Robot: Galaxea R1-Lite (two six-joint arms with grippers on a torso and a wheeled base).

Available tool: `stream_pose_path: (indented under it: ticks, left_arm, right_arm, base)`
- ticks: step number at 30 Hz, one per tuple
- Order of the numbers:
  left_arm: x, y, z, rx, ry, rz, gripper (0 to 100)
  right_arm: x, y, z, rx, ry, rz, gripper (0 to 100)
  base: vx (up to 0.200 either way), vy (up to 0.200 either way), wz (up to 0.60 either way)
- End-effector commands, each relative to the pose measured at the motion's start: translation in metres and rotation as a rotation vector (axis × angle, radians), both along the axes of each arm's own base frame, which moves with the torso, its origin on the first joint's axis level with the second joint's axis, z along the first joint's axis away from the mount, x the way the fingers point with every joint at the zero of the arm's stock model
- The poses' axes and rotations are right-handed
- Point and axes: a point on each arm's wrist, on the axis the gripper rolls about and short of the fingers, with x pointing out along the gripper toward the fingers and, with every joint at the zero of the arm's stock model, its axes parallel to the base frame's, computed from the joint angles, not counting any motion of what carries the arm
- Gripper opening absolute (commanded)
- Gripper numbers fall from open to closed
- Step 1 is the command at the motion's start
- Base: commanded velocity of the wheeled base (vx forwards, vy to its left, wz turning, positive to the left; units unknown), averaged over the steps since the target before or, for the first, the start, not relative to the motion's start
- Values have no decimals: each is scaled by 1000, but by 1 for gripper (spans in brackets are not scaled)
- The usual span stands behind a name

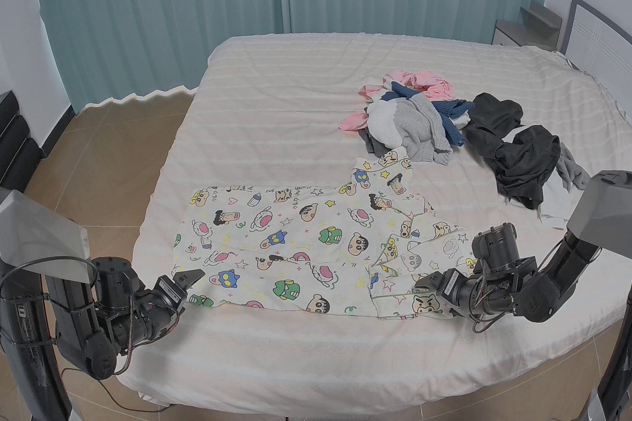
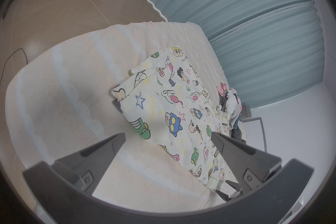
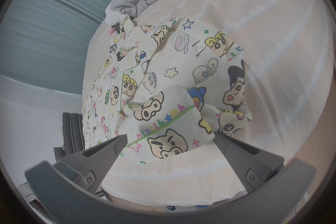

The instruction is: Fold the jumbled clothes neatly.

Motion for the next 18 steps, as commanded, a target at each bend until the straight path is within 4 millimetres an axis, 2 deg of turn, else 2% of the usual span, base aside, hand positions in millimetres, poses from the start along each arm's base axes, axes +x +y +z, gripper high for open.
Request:
stream_pose_path:
  ticks: [1,2,3,18]
  left_arm:
    - [0,0,0,0,1,0,100]
    - [0,0,0,0,1,1,100]
    - [0,0,0,0,1,1,100]
    - [0,0,0,0,-1,3,100]
  right_arm:
    - [4,1,-11,-7,23,-3,100]
    - [4,1,-10,-7,21,-3,100]
    - [4,1,-10,-7,21,-3,0]
    - [-7,-1,-10,-21,44,-1,0]
  base:
    - [0,0,0]
    - [0,0,0]
    - [0,0,0]
    - [0,0,0]
